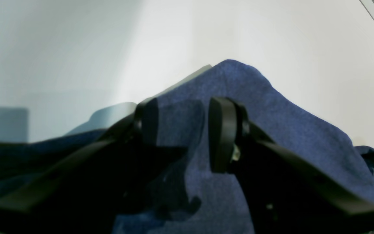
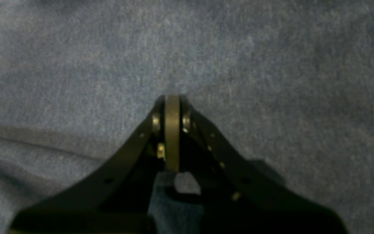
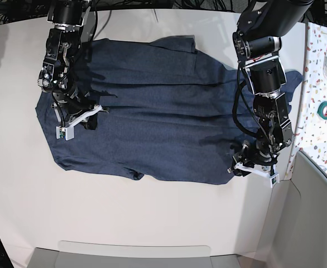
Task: Layout the t-shirt on the table in an organized manner, then fold the t-shirt properly
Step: 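Release and move the left gripper inward onto the shirt body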
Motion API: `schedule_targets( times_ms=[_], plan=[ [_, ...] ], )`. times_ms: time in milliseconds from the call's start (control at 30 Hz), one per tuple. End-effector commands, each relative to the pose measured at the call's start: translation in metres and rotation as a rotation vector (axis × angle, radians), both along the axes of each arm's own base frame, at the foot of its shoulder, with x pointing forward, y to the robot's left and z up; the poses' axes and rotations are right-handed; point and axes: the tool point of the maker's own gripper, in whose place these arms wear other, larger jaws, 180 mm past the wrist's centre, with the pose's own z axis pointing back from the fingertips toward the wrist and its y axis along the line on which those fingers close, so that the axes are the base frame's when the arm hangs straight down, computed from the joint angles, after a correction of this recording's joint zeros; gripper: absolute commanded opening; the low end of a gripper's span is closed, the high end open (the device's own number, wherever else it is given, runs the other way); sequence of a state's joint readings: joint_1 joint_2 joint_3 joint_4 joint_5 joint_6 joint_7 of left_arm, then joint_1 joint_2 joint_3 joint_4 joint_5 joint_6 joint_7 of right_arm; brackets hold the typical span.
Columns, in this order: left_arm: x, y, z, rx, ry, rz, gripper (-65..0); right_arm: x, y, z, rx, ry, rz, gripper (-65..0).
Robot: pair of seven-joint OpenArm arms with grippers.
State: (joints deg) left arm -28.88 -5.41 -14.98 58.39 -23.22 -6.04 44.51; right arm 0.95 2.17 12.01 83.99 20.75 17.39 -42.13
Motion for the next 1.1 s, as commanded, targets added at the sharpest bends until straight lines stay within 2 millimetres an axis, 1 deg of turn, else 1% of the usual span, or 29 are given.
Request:
schedule_targets(
  times_ms=[0,100,300,400,433,667,733,767,867,1000,1033,1067],
  plan=[
    [0.016,0.003,0.025,0.007,-0.073,0.002,-39.3,-0.006,0.001,-0.006,-0.02,0.044,0.02,-65.0],
    [0.016,0.003,0.025,0.006,-0.072,0.002,-39.0,-0.006,0.001,-0.006,-0.02,0.044,0.02,-65.0],
    [0.017,0.001,0.026,0.005,-0.073,-0.001,-32.0,-0.006,0.002,-0.006,-0.018,0.044,0.021,-65.0],
    [0.017,0.0,0.026,0.006,-0.073,-0.003,-31.3,-0.006,0.002,-0.007,-0.018,0.045,0.021,-65.0],
    [0.018,-0.003,0.026,0.012,-0.072,-0.014,-31.2,-0.006,0.002,-0.007,-0.018,0.045,0.023,-65.0],
    [0.018,-0.044,0.02,0.099,-0.056,-0.161,-31.1,-0.011,0.003,-0.011,-0.016,0.057,0.024,-65.0],
    [0.018,-0.049,0.019,0.122,-0.051,-0.189,-31.1,-0.011,0.005,-0.011,-0.01,0.057,0.024,-65.0],
    [0.017,-0.047,0.019,0.145,-0.048,-0.201,-31.1,-0.012,0.006,-0.012,-0.009,0.058,0.024,-65.0],
    [0.019,-0.05,0.02,0.205,-0.067,-0.241,-31.1,-0.013,0.007,-0.012,-0.007,0.06,0.024,-65.0],
    [0.024,-0.038,0.024,0.306,-0.119,-0.261,-31.3,-0.014,0.007,-0.013,-0.007,0.063,0.026,-65.0],
    [0.023,-0.034,0.021,0.339,-0.113,-0.262,-31.3,-0.015,0.007,-0.014,-0.007,0.066,0.026,-65.0],
    [0.022,-0.03,0.014,0.377,-0.094,-0.255,-31.4,-0.015,0.006,-0.014,-0.009,0.066,0.026,-65.0]
  ],
)
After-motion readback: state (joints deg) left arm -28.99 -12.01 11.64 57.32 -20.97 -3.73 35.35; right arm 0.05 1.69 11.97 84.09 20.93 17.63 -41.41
